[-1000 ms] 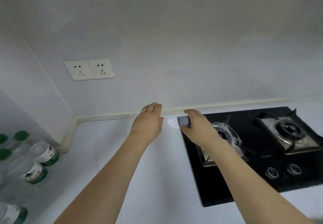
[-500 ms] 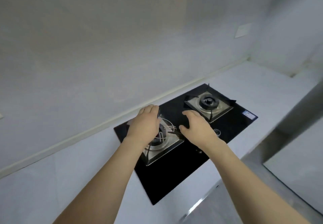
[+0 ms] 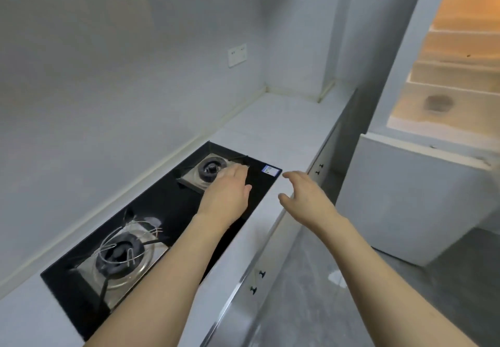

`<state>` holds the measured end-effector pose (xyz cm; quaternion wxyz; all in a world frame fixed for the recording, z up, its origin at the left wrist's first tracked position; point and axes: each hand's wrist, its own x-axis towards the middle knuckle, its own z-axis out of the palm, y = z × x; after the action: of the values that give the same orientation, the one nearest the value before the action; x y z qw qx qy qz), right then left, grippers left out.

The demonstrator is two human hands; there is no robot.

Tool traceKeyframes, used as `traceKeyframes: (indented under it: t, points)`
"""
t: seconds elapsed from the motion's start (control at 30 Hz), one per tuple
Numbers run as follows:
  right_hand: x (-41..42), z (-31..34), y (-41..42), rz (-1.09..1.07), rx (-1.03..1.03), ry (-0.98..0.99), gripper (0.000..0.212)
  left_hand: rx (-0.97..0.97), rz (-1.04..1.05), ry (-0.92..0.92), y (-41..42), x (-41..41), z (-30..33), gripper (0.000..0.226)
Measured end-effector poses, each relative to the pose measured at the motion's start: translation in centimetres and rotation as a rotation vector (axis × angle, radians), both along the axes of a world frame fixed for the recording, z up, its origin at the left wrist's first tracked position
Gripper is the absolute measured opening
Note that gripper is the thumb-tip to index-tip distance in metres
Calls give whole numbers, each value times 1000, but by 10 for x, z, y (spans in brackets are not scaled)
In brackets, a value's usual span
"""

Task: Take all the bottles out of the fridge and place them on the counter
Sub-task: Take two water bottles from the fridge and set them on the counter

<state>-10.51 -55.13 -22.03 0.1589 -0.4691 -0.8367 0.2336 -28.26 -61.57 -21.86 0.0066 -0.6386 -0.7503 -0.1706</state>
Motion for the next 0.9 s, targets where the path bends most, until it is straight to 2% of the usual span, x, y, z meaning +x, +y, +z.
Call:
traceKeyframes:
  t: [0.37, 0.7, 0.9]
  points:
    - [171, -4, 79, -262, -24, 28, 58, 20, -273, 23, 119, 151, -3, 38]
    - [245, -16, 146, -440, -37, 49, 57, 8, -396, -8, 219, 214, -5, 33]
    - [271, -23, 217, -543, -38, 48, 55, -10, -468, -40, 304, 245, -10, 31]
